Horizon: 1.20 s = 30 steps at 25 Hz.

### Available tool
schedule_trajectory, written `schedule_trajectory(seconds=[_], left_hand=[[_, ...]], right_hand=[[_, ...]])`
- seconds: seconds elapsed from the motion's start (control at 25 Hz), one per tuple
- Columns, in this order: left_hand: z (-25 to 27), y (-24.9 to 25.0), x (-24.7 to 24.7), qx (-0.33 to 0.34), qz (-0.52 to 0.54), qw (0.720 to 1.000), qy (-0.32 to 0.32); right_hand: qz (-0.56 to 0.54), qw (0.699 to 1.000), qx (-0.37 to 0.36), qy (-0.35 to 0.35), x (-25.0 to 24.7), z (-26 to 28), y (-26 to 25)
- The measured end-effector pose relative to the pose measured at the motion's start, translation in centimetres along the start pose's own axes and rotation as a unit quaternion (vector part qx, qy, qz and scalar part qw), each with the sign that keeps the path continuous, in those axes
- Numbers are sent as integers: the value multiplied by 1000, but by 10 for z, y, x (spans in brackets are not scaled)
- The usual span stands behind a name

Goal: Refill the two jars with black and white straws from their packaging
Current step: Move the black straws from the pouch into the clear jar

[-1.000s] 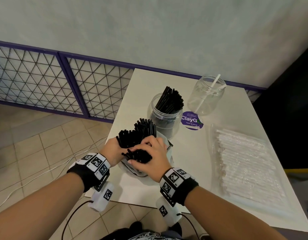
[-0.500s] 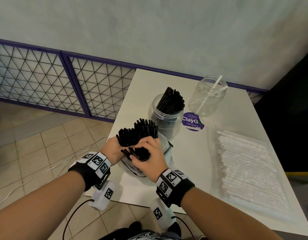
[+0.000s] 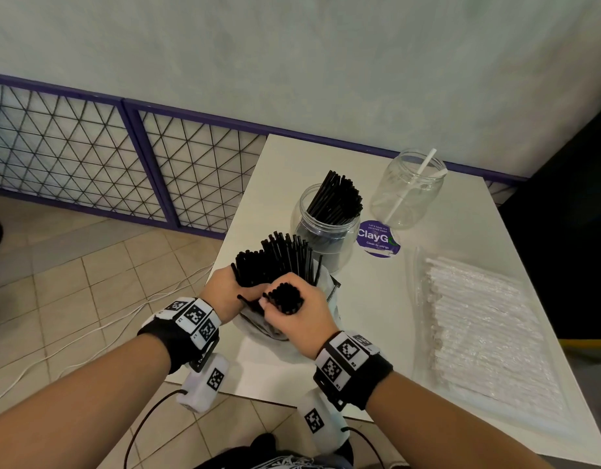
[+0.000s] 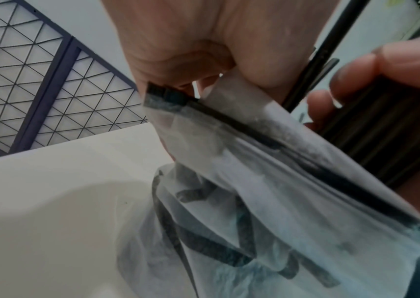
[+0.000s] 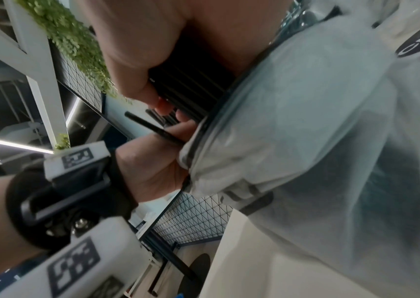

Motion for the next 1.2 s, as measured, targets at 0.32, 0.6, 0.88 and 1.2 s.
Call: schedule_trajectory(seconds=[0.32, 0.6, 0.88, 1.2], left_hand=[[1, -3, -6, 38, 44, 998, 11], [-4, -6, -2, 43, 66, 997, -9], [-12, -12, -2, 51, 80, 996, -4], [-10, -13, -2, 72, 96, 993, 1]], right_hand=[[-38, 995, 75, 46, -46, -6, 10], [-67, 992, 53, 87, -73, -29, -48], [-142, 985, 0, 95, -118, -54, -106], [-230, 942, -60, 235, -159, -125, -120]])
Point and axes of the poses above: each hand's wrist, its own z-axis away from the middle knuckle, its own x-axis out of the palm, y = z × x, the point moved 7 cm from there along -z, towards the middle knuckle, and after that the axes turned 7 degrees about y, right-handed, at the moved point
